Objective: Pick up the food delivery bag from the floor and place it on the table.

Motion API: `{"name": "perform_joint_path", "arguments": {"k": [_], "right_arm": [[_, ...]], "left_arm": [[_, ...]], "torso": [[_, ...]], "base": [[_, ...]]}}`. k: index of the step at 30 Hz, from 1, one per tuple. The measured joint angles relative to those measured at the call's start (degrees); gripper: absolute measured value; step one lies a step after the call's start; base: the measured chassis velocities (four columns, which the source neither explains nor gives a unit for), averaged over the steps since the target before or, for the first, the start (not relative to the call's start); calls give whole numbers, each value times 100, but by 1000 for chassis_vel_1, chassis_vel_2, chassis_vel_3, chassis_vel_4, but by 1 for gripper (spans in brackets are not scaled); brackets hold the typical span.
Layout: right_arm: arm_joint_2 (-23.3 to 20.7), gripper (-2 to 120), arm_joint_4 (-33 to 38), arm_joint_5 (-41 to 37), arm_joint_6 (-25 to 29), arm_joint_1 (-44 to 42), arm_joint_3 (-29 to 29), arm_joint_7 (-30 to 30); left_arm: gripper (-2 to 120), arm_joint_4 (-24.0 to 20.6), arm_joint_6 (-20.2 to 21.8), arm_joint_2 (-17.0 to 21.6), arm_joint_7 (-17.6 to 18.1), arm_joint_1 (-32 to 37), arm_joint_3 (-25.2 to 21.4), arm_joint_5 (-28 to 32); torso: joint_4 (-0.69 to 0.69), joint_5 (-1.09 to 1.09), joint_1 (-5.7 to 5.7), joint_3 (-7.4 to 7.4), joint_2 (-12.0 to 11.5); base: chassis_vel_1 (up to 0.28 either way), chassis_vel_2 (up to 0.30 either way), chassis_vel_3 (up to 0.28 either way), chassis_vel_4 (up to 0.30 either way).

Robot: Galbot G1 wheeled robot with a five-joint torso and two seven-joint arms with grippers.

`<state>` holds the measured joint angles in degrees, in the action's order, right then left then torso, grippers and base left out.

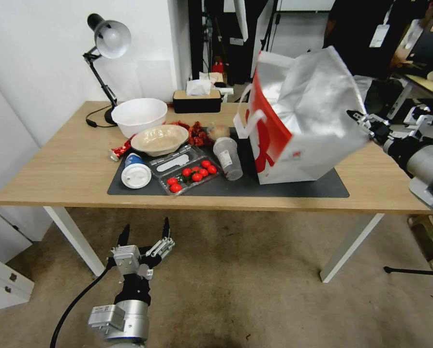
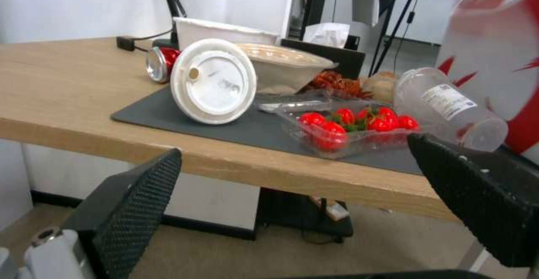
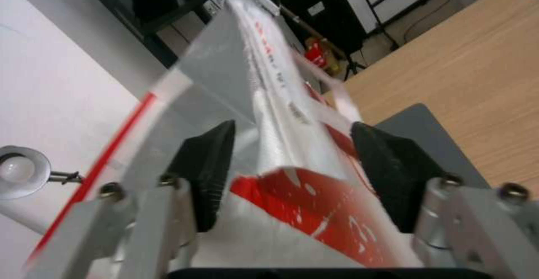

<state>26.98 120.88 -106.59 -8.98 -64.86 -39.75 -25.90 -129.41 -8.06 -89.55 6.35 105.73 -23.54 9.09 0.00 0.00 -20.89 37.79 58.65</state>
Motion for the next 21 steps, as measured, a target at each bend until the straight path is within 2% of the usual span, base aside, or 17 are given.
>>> {"name": "perform_joint_path", "arguments": {"k": [5, 6, 7, 12, 19, 21], "right_arm": [[-28, 75, -14, 88, 5, 24, 43, 67], [-32, 82, -17, 122, 7, 23, 48, 100], [-32, 82, -17, 122, 7, 23, 48, 100], [-31, 98, -23, 242, 17, 3, 67, 221], [18, 100, -1, 697, 143, -94, 117, 459], [29, 100, 37, 1020, 274, -230, 100, 701]], "left_arm": [[100, 12, 1, -8, 16, -6, 4, 1], [100, 13, 1, -3, 19, -4, 4, 1], [100, 13, 1, -3, 19, -4, 4, 1], [100, 12, 1, 3, 23, 6, 2, 1], [100, 6, -10, -9, 31, 28, 1, 1], [100, 3, -16, -10, 36, 29, 1, 1]], "torso": [[-1, 0, 0, 0, 0], [-1, 0, 0, 0, 0], [-1, 0, 0, 0, 0], [-1, 0, 0, 0, 0], [0, 0, 0, 0, 0], [-1, 0, 0, 0, 0]], "base": [[0, 0, 0, 0], [0, 0, 0, 0], [0, 0, 0, 0], [0, 0, 0, 0], [0, 0, 0, 0], [0, 0, 0, 0]]}}
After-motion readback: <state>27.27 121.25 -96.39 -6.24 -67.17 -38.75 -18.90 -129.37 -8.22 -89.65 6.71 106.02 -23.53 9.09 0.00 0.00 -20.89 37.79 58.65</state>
